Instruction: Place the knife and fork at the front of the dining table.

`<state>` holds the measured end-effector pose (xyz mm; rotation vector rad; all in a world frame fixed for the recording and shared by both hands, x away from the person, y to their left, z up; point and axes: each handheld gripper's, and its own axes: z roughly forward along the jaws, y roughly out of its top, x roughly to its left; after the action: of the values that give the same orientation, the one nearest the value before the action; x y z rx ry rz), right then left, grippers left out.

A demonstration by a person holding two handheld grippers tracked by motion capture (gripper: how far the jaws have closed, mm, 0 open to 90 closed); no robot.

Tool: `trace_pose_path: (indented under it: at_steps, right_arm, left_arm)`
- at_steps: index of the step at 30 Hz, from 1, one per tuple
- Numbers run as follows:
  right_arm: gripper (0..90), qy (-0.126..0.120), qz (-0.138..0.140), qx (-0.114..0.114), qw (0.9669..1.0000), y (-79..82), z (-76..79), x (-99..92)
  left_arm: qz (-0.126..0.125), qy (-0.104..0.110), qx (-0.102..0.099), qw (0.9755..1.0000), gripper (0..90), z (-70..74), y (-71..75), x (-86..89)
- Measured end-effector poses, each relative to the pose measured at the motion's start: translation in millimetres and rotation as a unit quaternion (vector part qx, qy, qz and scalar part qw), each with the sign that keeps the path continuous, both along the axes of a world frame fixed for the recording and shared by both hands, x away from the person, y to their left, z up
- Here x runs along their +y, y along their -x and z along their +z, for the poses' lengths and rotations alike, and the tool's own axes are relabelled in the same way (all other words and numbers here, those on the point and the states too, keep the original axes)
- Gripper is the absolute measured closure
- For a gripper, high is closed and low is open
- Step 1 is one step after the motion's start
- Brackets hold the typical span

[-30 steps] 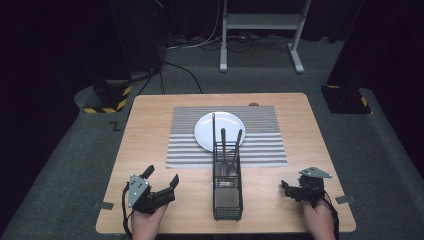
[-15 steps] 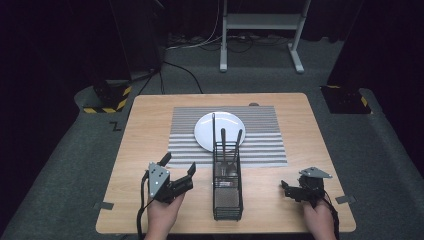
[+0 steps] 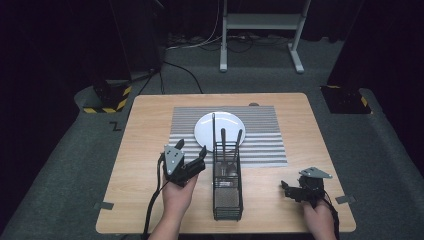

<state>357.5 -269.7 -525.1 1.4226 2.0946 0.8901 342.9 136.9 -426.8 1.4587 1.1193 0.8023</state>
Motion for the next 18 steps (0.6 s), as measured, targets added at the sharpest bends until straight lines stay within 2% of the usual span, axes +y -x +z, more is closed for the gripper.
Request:
trace_pose_path:
  at_steps: [5, 13, 18]
  right_arm:
    - [10.9, 0.0, 0.0, 0.0, 1.0, 0.0, 0.0, 0.0]
    - [10.9, 0.0, 0.0, 0.0, 1.0, 0.0, 0.0, 0.0]
    - [10.9, 0.0, 0.0, 0.0, 1.0, 0.1, 0.0, 0.0]
  left_arm:
    - [-0.006, -0.005, -0.002, 1.0, 28.2, 4.4, -9.8, -9.8]
    - [-0.014, -0.023, -0.025, 0.9993, 38.4, 10.2, -22.7, -24.8]
    - [-0.016, -0.023, -0.033, 0.9991, 46.3, 13.4, -26.0, -34.4]
